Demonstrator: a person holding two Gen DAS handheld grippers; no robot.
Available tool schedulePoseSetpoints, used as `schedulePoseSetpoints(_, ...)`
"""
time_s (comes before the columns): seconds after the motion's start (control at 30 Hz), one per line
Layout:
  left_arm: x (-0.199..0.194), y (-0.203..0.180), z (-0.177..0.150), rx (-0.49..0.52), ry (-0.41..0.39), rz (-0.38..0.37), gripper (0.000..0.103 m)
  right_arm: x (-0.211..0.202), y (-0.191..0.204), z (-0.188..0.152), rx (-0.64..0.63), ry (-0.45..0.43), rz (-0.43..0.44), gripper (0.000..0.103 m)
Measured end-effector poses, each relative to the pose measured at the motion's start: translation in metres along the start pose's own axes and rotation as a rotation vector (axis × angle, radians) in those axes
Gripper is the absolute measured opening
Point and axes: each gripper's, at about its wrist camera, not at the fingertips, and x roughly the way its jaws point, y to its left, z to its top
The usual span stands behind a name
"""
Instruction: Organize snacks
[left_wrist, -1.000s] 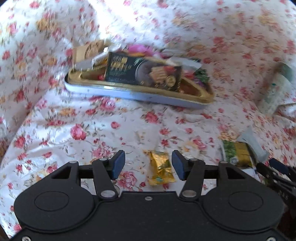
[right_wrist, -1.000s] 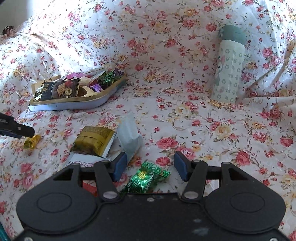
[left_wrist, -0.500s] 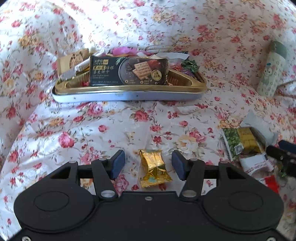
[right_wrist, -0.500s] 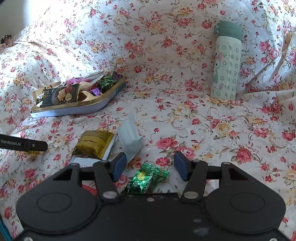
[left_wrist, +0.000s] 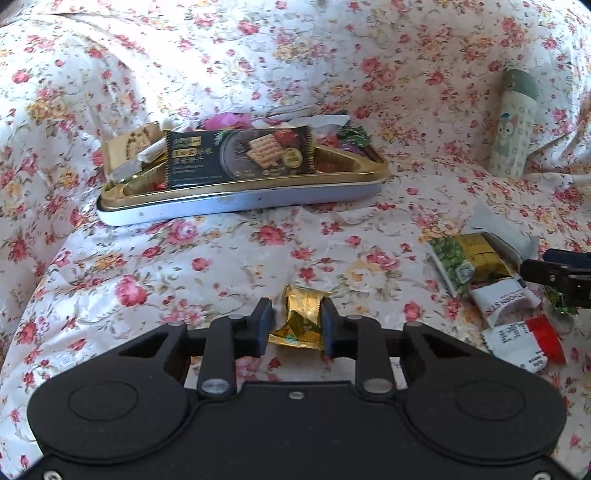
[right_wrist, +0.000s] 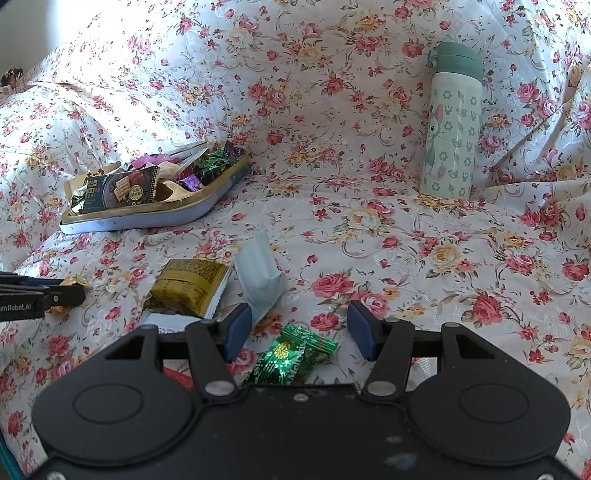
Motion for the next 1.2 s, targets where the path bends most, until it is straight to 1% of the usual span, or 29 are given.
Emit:
schedulePoseSetpoints(0.13, 0.004, -0.013, 0.005, 0.043, -0.012, 0.007, 0.035, 0.0, 0.0, 0.0, 0.0, 0.0, 0.0, 0.06)
schedulePoseSetpoints(0.2, 0.007, -0.016, 0.008, 0.047, -0.009, -0.045, 0.035, 0.0, 0.0, 0.0, 0.0, 0.0, 0.0, 0.06)
schedulePoseSetpoints(0.23, 0.007, -0.018, 0.01, 0.047, -0.01, -0.054, 0.035, 0.0, 0.0, 0.0, 0.0, 0.0, -0.001, 0.06)
schedulePoseSetpoints(0.33, 0.007, -0.029, 0.014, 0.081, -0.032, -0.053, 0.035, 0.0, -0.001, 0.0, -0.001, 0.001, -0.001, 0.06)
schedulePoseSetpoints(0.47, 0.018, -0.037, 0.018, 0.121, -0.006, -0.044, 0.036, 0.0, -0.001, 0.0, -0.001, 0.001, -0.002, 0.059)
schedulePoseSetpoints(0.5, 0.02, -0.038, 0.017, 0.136, -0.005, -0.033, 0.038, 0.0, -0.001, 0.0, -0.001, 0.001, -0.002, 0.059)
schedulePoseSetpoints(0.57, 0.018, -0.036, 0.014, 0.16, -0.014, -0.025, 0.039, 0.0, -0.001, 0.0, -0.002, 0.001, -0.003, 0.059)
schedulePoseSetpoints(0.67, 0.014, -0.021, 0.012, 0.135, -0.004, -0.024, 0.042, 0.0, -0.002, 0.0, 0.002, 0.0, 0.0, 0.059)
schedulePoseSetpoints(0.77, 0.011, 0.003, 0.01, 0.062, 0.005, -0.046, 0.042, 0.0, -0.002, 0.0, -0.001, 0.0, -0.001, 0.059)
schedulePoseSetpoints(0.83, 0.01, 0.011, 0.009, 0.033, 0.001, -0.045, 0.042, 0.0, -0.001, 0.0, -0.003, 0.001, -0.003, 0.059)
schedulePoseSetpoints(0.9, 0.009, 0.012, 0.006, 0.041, -0.012, -0.045, 0.042, 0.0, -0.001, 0.0, -0.007, 0.001, -0.006, 0.059)
schedulePoseSetpoints(1.03, 0.007, 0.005, 0.0, 0.071, -0.044, -0.02, 0.042, 0.0, 0.0, 0.0, -0.008, 0.001, -0.012, 0.059)
schedulePoseSetpoints(1.1, 0.008, 0.008, -0.001, 0.067, -0.049, -0.03, 0.042, 0.0, 0.0, 0.0, -0.009, 0.002, -0.013, 0.059)
schedulePoseSetpoints(1.2, 0.007, 0.012, -0.001, 0.07, -0.048, -0.038, 0.046, 0.0, 0.0, 0.0, -0.011, 0.002, -0.014, 0.059)
